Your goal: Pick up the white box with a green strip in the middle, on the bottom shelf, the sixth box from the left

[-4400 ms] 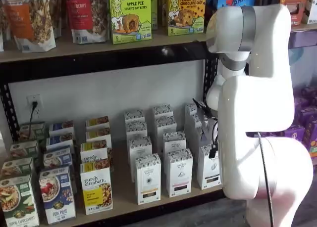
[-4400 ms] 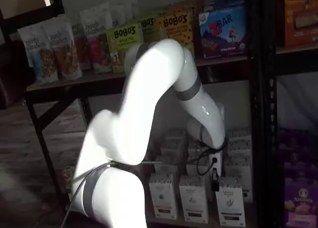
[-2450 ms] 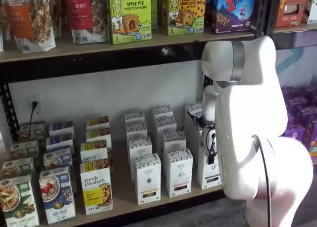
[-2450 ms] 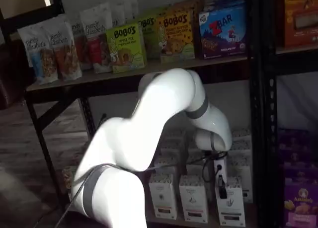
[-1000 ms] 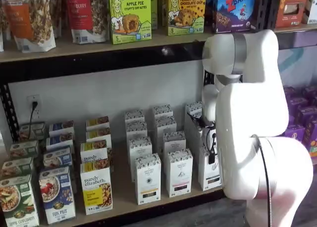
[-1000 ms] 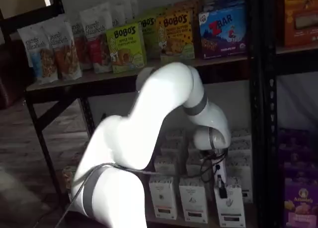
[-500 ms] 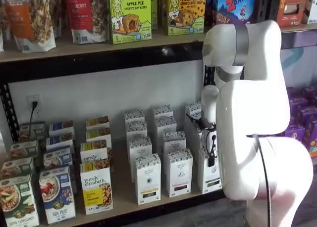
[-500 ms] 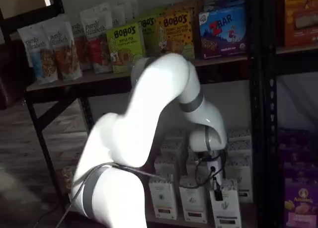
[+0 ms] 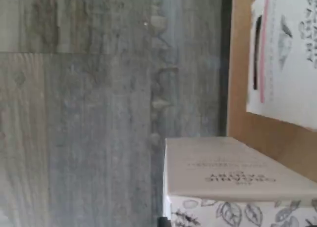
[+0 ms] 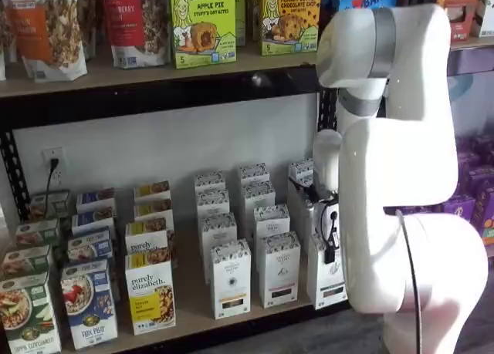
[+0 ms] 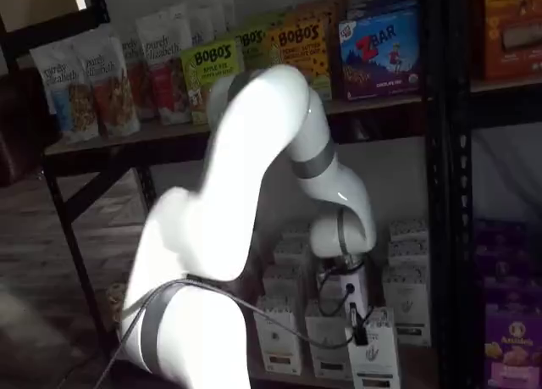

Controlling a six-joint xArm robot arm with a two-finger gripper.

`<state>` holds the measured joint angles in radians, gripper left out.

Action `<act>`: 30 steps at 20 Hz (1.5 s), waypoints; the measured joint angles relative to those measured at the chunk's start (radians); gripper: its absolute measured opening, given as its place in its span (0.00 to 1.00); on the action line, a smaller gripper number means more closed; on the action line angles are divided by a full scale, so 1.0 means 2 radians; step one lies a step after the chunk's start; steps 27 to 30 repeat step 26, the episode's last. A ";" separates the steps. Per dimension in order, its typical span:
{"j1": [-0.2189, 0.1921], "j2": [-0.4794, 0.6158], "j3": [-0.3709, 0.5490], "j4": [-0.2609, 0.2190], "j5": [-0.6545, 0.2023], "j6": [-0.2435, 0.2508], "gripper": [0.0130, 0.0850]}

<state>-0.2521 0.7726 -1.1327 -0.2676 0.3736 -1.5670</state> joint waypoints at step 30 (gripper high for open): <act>0.057 -0.351 0.257 0.066 0.103 -0.008 0.56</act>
